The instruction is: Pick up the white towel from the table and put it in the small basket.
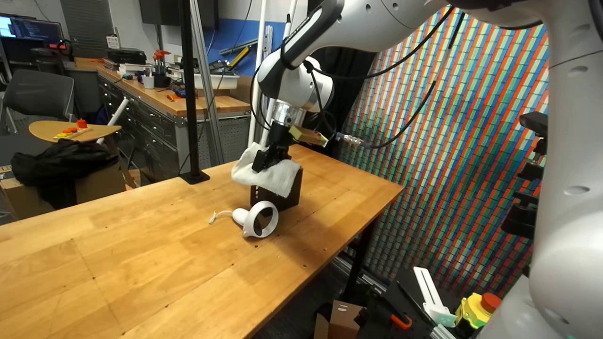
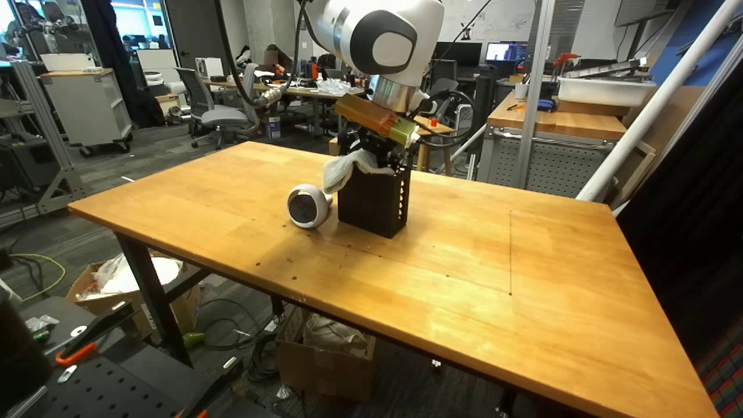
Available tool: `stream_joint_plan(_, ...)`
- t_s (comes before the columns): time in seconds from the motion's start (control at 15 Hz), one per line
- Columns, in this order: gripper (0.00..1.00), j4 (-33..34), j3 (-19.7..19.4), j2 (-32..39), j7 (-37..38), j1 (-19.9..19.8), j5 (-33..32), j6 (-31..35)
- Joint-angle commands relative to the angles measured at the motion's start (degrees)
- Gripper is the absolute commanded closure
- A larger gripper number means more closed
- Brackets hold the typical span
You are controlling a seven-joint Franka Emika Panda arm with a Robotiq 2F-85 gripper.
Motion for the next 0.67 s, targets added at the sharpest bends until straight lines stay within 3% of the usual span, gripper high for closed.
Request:
stream_joint_plan(0.0, 1.0, -1.3, 0.9, 0.7, -3.3, -1.1, 1.8, 0.8)
stream_joint_plan(0.13, 1.0, -1.7, 0.2, -0.3, -2.6, -0.4, -0.1, 0.3)
stream_joint_plan(0.2, 0.75, -1.9, -0.2, -1.1, -2.0, 0.0, -1.2, 0.1)
stream_joint_plan(0.27, 0.74, -2.0, -0.4, -1.7, -1.5, 0.3, -2.3, 0.1)
stream_joint_plan(0.6, 0.38, -3.0, -1.3, -6.3, 0.2, 1.9, -9.8, -0.3)
